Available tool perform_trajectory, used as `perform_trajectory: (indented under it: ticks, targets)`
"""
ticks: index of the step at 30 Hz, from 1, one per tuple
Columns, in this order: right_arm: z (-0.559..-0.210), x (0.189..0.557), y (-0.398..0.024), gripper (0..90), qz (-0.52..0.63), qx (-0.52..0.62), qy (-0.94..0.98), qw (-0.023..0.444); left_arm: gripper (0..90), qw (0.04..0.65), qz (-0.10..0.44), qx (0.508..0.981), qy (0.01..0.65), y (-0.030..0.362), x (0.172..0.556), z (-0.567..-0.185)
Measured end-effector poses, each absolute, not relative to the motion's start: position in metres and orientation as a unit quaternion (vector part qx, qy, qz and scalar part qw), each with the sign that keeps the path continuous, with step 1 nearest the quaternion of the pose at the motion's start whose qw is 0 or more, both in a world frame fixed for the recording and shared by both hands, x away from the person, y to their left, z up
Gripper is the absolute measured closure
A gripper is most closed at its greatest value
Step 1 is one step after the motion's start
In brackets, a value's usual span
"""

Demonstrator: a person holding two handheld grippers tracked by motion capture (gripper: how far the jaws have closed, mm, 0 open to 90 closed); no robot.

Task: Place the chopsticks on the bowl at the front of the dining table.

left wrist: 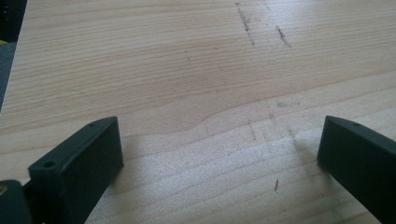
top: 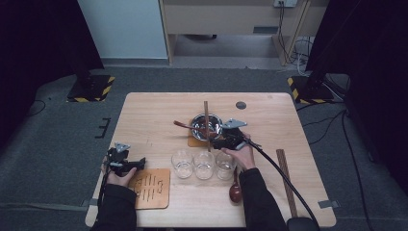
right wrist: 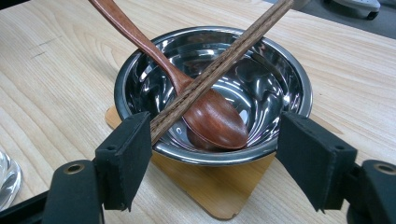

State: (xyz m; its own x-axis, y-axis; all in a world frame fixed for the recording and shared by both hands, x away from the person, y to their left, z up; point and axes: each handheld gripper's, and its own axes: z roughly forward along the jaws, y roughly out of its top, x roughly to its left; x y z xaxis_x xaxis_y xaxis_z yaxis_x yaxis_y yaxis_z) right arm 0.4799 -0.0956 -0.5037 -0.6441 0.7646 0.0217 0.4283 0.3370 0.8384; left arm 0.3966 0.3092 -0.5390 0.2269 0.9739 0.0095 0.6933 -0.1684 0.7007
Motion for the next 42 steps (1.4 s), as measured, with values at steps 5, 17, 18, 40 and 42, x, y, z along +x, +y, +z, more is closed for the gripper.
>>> perform_trajectory:
  ticks: [5, 17, 18, 40, 42]
  targets:
    - [-0.504, 0.480, -0.095, 26.4, 0.437, 0.374, 0.795, 0.192, 0.0, 0.294, 0.239, 0.726, 0.574, 0.309, 0.397, -0.539]
    - [-0.503, 0.480, -0.093, 25.8, 0.435, 0.368, 0.799, 0.195, 0.0, 0.294, 0.239, 0.726, 0.574, 0.309, 0.397, -0.539]
    - [-0.503, 0.480, -0.093, 25.8, 0.435, 0.369, 0.798, 0.195, 0.0, 0.294, 0.239, 0.726, 0.574, 0.309, 0.397, -0.539]
    - [-0.485, 0.482, -0.102, 23.9, 0.453, 0.392, 0.773, 0.211, 0.0, 0.294, 0.239, 0.726, 0.574, 0.309, 0.397, -0.539]
    - [-0.480, 0.482, -0.106, 23.1, 0.458, 0.397, 0.767, 0.210, 0.0, 0.294, 0.239, 0.726, 0.574, 0.309, 0.397, -0.539]
